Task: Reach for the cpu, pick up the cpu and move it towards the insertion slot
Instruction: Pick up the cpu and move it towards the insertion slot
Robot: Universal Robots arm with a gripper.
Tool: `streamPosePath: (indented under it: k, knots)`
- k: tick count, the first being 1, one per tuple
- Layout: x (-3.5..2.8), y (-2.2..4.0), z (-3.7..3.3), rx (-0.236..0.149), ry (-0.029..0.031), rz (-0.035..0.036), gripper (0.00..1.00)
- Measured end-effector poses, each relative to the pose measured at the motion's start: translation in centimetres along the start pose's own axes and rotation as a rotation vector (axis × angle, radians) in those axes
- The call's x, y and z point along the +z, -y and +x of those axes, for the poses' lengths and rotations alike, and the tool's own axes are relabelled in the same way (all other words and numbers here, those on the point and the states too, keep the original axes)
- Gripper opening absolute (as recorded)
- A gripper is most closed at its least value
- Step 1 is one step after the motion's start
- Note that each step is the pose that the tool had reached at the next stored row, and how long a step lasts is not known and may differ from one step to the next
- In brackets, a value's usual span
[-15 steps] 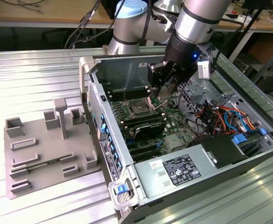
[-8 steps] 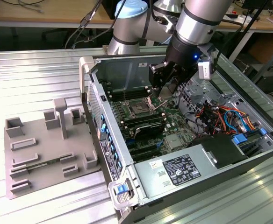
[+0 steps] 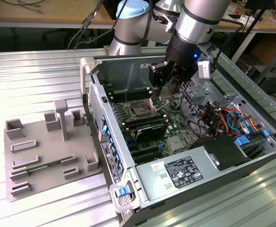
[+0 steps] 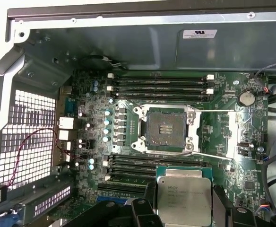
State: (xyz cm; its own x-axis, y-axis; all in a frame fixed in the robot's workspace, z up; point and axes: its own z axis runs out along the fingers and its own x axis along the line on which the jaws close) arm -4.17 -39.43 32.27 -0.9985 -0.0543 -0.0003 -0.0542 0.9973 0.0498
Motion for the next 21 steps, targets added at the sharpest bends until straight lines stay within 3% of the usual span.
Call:
streamPosePath:
  k: [6,21]
  knots:
    - [0.19,-0.27,-0.1,0.0,-0.0001,0.0001,0.55]
    - [0.48,-0.26,-0.17,0.0,0.0,0.0,0.55]
